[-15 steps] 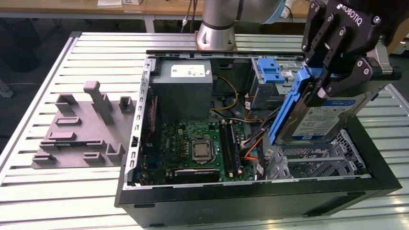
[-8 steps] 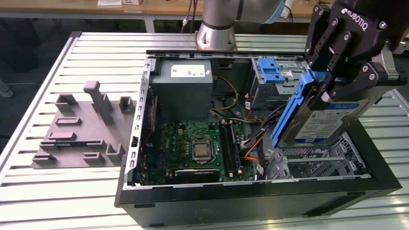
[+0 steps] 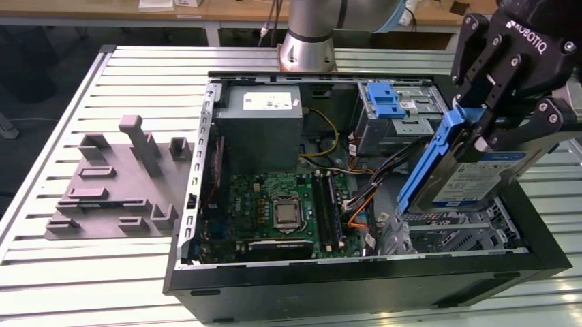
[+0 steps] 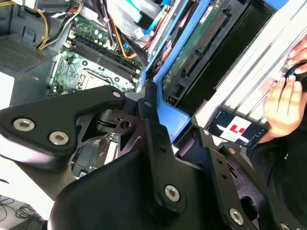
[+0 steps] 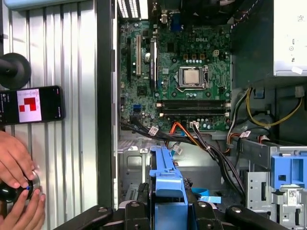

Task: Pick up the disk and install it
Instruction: 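Insert the disk into the insertion slot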

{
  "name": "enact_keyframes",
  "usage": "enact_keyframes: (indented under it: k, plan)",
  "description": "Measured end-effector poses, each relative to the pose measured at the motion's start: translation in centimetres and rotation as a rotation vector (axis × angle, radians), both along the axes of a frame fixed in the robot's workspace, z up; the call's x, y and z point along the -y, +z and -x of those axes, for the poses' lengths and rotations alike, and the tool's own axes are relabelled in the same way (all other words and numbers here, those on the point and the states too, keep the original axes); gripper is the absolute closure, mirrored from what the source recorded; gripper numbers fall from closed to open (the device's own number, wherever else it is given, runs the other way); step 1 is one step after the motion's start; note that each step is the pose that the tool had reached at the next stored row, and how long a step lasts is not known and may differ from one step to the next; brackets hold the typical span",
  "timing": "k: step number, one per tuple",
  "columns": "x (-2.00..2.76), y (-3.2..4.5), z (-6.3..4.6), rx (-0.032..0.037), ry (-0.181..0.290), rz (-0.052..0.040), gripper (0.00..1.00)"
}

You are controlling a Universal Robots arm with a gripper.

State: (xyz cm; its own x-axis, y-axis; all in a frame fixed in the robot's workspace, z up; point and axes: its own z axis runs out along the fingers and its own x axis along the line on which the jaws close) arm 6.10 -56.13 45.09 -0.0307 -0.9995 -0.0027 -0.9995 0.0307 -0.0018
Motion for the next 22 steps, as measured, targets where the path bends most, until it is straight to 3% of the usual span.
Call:
enact_keyframes:
  k: [22]
  plan:
    - [0.44,-1.40,-0.9,0.0000,0.002,0.0000,0.64]
